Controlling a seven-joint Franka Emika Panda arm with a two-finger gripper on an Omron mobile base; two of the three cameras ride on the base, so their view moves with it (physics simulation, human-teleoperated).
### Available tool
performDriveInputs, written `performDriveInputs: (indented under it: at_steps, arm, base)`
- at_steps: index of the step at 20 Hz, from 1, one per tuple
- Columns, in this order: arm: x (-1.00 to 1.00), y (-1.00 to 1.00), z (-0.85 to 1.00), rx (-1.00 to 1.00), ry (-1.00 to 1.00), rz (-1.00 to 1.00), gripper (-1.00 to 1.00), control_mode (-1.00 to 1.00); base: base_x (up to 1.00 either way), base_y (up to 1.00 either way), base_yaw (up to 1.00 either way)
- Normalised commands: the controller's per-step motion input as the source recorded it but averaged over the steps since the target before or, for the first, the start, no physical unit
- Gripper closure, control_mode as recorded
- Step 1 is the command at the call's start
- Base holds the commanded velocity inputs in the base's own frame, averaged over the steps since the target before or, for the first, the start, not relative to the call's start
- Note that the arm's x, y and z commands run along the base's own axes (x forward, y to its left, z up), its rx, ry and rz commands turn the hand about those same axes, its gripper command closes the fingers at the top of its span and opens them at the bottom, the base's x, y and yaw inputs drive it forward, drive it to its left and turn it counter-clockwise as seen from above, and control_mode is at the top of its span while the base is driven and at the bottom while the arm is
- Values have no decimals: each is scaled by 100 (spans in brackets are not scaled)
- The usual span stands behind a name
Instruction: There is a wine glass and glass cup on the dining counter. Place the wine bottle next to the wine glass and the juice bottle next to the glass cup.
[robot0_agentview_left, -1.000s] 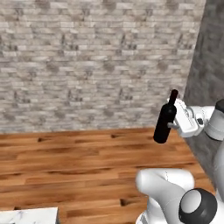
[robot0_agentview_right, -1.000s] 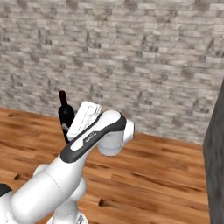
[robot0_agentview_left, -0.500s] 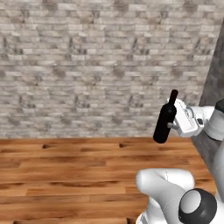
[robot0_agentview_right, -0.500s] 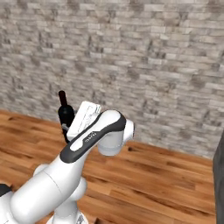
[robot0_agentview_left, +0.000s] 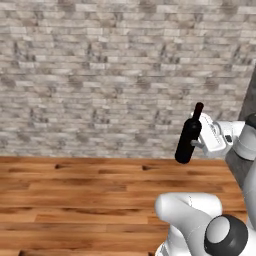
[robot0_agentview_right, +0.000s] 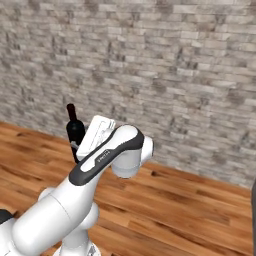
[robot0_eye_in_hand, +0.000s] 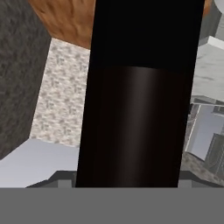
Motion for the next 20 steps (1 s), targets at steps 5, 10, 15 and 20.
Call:
performDriveInputs:
  at_steps: [5,10,15,20]
  arm:
    - [0,0,0,0,0,0,100,100]
    - [0,0,0,0,0,0,100,100]
    - [0,0,0,0,0,0,100,100]
    - [0,0,0,0,0,0,100,100]
  base:
    - [9,-1,7]
    - [0,0,8]
    - [12,0,7]
    - [2,34,25]
